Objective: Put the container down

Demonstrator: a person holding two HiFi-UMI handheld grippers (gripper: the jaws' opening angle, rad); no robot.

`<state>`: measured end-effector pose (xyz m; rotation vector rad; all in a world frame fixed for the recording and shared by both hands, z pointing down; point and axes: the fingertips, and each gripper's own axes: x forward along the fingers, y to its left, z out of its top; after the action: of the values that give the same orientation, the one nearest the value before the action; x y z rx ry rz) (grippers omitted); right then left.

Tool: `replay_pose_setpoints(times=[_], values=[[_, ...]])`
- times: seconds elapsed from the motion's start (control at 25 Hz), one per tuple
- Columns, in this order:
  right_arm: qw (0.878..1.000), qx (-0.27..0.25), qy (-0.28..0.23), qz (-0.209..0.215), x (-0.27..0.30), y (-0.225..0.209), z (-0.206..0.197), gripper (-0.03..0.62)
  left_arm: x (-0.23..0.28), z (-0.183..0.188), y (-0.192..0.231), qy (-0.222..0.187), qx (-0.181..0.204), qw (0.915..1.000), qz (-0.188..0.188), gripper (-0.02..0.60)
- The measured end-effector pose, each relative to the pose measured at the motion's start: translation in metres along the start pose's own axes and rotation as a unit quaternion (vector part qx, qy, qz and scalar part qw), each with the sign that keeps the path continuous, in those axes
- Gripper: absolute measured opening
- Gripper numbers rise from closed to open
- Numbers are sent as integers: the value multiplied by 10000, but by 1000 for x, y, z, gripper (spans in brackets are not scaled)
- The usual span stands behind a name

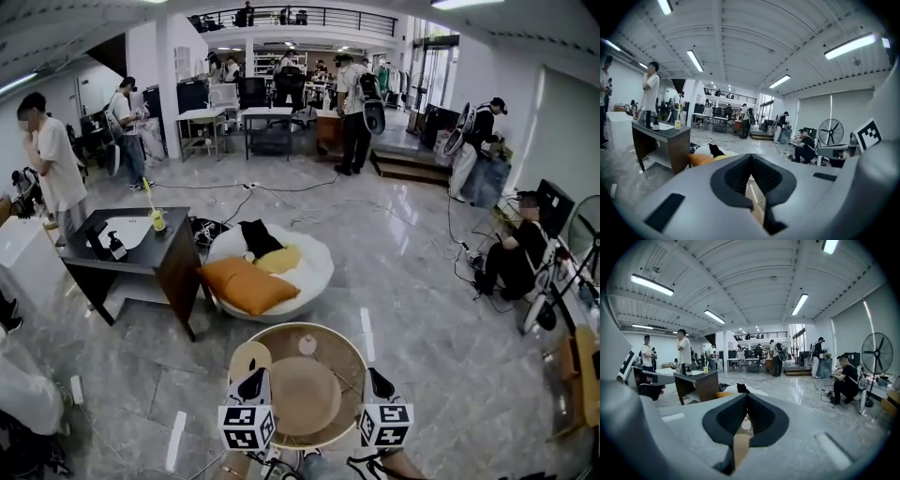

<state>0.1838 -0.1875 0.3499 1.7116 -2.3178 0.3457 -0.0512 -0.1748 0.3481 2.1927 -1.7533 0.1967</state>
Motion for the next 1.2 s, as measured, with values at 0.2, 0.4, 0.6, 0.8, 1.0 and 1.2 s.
replay_pose_setpoints(times=[0.2, 0.4, 0.6, 0.8, 1.0, 1.2], values=[[9999, 74, 31, -115, -18, -8, -2, 6, 5, 7, -18, -72, -1, 9999, -123, -8], [9998, 109, 92, -133, -25, -11, -5, 6, 7, 6, -24, -64, -26, 9998, -165, -8], [9995, 193, 127, -201, -25, -14, -3, 5, 5, 4, -25, -63, -43, 9999, -137, -8], [9996, 127, 147, -183, -20, -9, -1, 5, 7, 3, -17, -42, -84, 9999, -71, -8], [9996, 7, 140, -225, -20, -11, 1, 5, 10, 4, -20, -55, -79, 9999, -84, -8], [9995, -87, 175, -233, -18, -14, 2, 5, 15, 4, -23, -39, -58, 9999, -108, -8]])
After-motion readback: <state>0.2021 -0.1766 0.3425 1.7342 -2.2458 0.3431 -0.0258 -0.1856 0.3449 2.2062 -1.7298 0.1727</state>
